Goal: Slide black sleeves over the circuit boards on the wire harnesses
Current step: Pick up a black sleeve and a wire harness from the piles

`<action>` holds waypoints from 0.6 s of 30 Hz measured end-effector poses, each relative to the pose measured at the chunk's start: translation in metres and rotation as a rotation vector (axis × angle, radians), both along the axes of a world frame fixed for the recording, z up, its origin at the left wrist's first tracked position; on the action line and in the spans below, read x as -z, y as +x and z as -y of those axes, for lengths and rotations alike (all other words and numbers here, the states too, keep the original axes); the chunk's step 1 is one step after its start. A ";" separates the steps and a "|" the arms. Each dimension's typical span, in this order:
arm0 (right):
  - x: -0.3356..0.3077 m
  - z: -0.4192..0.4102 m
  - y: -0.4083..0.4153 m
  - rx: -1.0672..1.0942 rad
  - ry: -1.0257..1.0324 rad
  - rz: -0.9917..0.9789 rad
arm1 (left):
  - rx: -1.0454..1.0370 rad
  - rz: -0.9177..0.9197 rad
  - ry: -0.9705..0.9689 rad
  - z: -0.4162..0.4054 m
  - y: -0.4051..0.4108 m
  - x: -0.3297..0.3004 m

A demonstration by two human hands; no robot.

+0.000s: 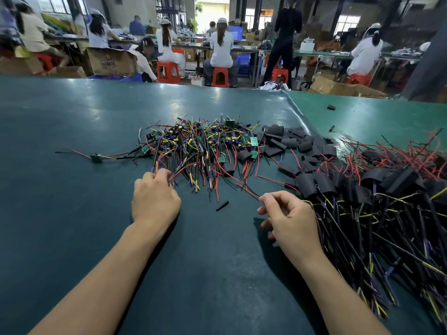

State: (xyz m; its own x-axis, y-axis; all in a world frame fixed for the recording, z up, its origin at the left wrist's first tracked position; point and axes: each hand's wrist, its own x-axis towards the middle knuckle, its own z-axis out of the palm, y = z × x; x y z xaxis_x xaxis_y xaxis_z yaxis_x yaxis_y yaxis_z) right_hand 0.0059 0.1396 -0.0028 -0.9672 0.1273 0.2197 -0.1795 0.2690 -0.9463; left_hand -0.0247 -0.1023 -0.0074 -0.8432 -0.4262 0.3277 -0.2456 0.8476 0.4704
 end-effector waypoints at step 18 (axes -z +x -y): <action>0.002 -0.002 -0.002 -0.007 -0.009 -0.010 | 0.002 -0.253 0.348 0.021 -0.002 -0.005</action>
State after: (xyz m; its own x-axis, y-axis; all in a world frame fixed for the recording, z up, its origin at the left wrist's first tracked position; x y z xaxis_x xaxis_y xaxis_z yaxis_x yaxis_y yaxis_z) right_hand 0.0040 0.1415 -0.0047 -0.9659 0.1226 0.2281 -0.1907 0.2590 -0.9469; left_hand -0.0269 -0.1233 -0.0023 -0.7556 -0.5463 0.3616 -0.0838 0.6280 0.7737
